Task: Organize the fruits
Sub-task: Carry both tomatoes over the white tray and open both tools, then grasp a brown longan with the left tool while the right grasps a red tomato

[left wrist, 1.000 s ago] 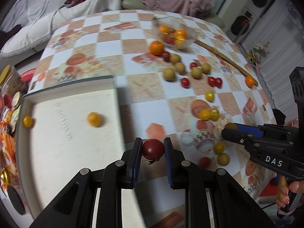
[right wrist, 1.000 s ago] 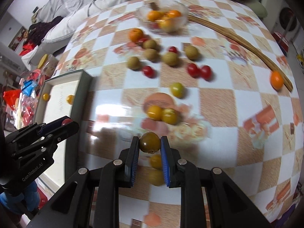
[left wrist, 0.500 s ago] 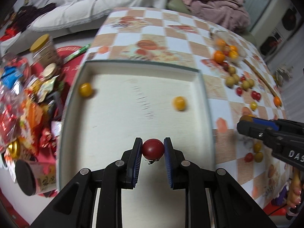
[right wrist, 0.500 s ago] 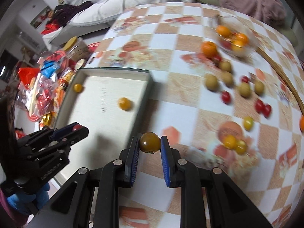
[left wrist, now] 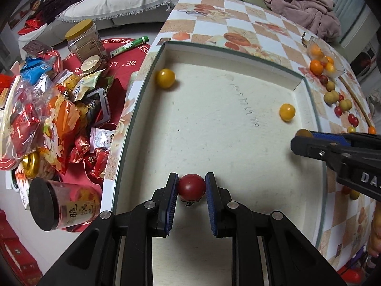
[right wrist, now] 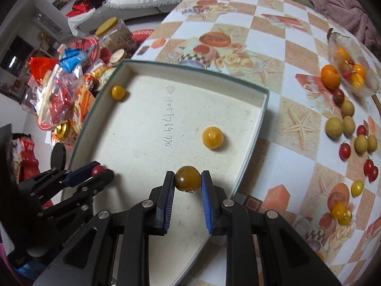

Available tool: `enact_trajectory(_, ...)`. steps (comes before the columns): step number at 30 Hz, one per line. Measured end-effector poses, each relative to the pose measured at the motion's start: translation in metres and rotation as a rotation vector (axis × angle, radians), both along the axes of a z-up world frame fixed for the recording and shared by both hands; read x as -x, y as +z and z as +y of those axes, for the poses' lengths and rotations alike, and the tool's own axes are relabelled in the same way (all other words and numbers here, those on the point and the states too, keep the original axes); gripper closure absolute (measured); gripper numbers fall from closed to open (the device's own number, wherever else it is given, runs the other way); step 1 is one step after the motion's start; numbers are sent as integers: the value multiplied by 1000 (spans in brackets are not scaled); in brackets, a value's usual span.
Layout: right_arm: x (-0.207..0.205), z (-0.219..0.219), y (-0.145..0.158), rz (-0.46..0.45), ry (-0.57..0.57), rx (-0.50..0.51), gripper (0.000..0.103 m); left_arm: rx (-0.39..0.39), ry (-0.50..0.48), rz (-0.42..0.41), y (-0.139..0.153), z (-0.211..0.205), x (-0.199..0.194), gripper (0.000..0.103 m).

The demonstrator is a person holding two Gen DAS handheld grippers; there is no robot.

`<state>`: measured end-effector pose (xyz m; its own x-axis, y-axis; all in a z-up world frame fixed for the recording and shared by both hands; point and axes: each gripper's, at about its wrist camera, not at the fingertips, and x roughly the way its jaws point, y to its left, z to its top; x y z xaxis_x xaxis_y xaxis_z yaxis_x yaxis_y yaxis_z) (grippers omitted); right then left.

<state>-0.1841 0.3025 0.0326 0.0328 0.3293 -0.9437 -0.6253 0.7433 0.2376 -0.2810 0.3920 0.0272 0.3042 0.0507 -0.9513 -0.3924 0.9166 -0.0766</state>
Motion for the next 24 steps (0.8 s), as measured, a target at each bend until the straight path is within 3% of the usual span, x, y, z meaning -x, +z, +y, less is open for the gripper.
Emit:
enact_trajectory(4, 0, 5, -7, -1, 13, 27, 78, -5, -6, 6, -2, -1, 1, 76)
enact_trajectory(5, 0, 5, -9, 1, 18, 33, 78, 1, -8, 4, -2, -1, 1, 58)
enact_trajectory(6, 0, 6, -11, 4, 20, 40, 78, -1, -5, 2, -1, -1, 1, 29)
enact_trajectory(7, 0, 6, -12, 5, 20, 45, 77, -20, 5, -11, 1, -2, 3, 22)
enact_trajectory(9, 0, 8, -15, 10, 18, 51, 70, -32, -2, -45, 6, -3, 4, 21)
enact_trajectory(11, 1, 9, -15, 17, 18, 44, 63, -29, -11, -28, 3, -4, 3, 21)
enact_trajectory(16, 4, 16, -12, 46, 41, 8, 22, -13, -21, -29, 0, -4, 4, 21)
enact_trajectory(24, -4, -1, 15, -20, -32, -45, 20, 39, -16, -28, 3, -8, 1, 21)
